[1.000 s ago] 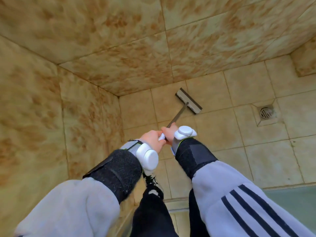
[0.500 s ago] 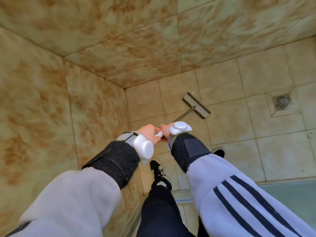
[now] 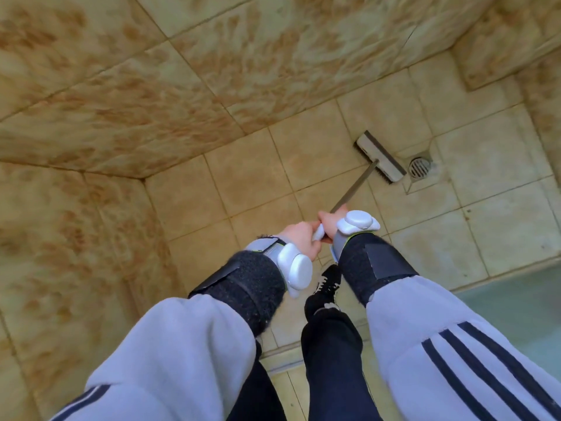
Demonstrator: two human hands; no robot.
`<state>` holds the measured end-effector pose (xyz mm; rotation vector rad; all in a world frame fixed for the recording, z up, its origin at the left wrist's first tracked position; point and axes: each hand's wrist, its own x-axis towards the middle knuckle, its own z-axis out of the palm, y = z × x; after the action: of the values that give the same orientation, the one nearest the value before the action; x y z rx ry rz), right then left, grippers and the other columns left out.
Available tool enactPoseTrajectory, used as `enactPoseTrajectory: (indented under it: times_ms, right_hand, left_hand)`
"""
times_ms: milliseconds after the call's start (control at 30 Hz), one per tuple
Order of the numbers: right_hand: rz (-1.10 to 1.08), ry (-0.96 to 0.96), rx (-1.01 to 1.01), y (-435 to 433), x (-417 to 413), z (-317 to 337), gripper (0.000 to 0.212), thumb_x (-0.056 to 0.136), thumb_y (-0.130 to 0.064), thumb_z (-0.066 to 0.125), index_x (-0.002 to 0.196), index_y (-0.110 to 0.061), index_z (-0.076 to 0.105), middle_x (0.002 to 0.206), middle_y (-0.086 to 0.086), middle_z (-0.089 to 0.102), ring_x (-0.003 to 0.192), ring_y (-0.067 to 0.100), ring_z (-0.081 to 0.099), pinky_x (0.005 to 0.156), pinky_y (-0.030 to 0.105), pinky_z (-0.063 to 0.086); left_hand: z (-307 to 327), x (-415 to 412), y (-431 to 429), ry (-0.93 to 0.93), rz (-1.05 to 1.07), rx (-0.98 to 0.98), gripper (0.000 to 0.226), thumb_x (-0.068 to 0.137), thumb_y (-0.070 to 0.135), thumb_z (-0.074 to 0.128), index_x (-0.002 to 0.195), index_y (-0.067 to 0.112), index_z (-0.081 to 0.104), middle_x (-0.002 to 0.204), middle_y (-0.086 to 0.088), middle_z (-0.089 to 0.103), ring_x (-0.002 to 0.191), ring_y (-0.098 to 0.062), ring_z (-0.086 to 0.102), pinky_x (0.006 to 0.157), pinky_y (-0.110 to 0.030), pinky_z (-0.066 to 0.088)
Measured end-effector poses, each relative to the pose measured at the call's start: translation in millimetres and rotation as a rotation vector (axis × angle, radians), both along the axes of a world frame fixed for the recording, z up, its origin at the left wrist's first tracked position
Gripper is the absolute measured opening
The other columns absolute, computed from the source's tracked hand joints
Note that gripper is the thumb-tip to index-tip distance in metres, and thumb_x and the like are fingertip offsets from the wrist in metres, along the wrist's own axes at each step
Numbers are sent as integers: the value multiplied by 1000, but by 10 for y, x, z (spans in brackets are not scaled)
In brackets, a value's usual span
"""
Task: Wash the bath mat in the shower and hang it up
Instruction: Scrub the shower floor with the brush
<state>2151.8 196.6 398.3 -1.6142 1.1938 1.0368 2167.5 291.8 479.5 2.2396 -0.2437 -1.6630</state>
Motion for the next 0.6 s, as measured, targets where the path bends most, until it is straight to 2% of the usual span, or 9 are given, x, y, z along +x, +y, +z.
enactPoseTrajectory:
  times_ms: [67, 133, 200, 233, 300, 333, 467, 533, 600]
  right_hand:
    - [8, -39, -13, 52, -7, -12, 56, 89, -27, 49, 138, -4, 34, 82, 10, 63, 83, 29, 64, 89, 39, 54]
    - [49, -72, -3, 201, 23, 58, 45, 88, -22, 51, 128, -4, 39, 70, 6, 55, 69, 26, 58, 80, 37, 53]
    - [124, -123, 1, 430, 80, 116, 35, 86, -20, 52, 117, -6, 43, 70, 5, 53, 66, 26, 55, 74, 36, 52]
    - [156, -160, 22, 626, 125, 177, 29, 85, -18, 52, 111, -9, 43, 69, 4, 52, 68, 27, 54, 72, 36, 51]
    - [194, -234, 88, 1004, 195, 230, 23, 82, -15, 52, 102, -12, 42, 67, 1, 50, 71, 27, 53, 74, 37, 50]
    - [202, -263, 130, 1231, 229, 290, 23, 82, -13, 53, 102, -13, 42, 67, 0, 50, 72, 27, 54, 75, 38, 50]
    - [107, -258, 342, 2137, 196, 323, 37, 83, -9, 55, 117, -15, 42, 66, 7, 50, 62, 24, 53, 64, 39, 50]
    - [207, -203, 352, 2547, 139, 236, 33, 83, -14, 52, 111, -19, 36, 67, 9, 51, 68, 26, 55, 70, 44, 53]
    - [356, -181, 305, 2880, 109, 209, 24, 85, -16, 50, 104, -14, 34, 73, 12, 53, 75, 30, 59, 77, 45, 54]
  left_hand:
    - [32, -4, 58, 32, 97, -23, 41, 94, 12, 38, 133, 18, 46, 93, -11, 63, 66, -24, 56, 54, -23, 42]
    - [88, 10, 225, 66, 190, -29, 39, 94, 12, 38, 132, 16, 45, 86, -6, 60, 47, -13, 55, 45, -18, 40]
    - [182, 56, 492, 99, 264, -15, 42, 94, 14, 43, 135, 16, 39, 87, -5, 63, 36, -5, 54, 38, -14, 39]
    - [239, 73, 683, 102, 291, -4, 45, 93, 16, 47, 137, 17, 36, 89, -6, 65, 42, -7, 60, 41, -15, 44]
    - [318, 85, 1043, 70, 312, 27, 52, 90, 21, 52, 138, 18, 34, 100, -12, 69, 73, -24, 69, 61, -29, 56]
    - [377, 80, 1255, 52, 349, 31, 50, 90, 21, 52, 137, 17, 36, 102, -14, 69, 79, -28, 69, 67, -33, 57]
    - [550, -7, 2069, 64, 526, 14, 21, 92, 10, 42, 113, 10, 49, 76, -15, 61, 33, -1, 54, 36, -10, 37]
    - [559, -90, 2386, 53, 567, 71, 12, 92, 7, 39, 97, 6, 50, 67, -12, 57, 27, 0, 48, 33, -9, 32]
    - [536, -196, 2632, 5, 640, 122, 12, 92, 6, 37, 90, 7, 48, 67, -9, 53, 34, -7, 48, 37, -14, 34]
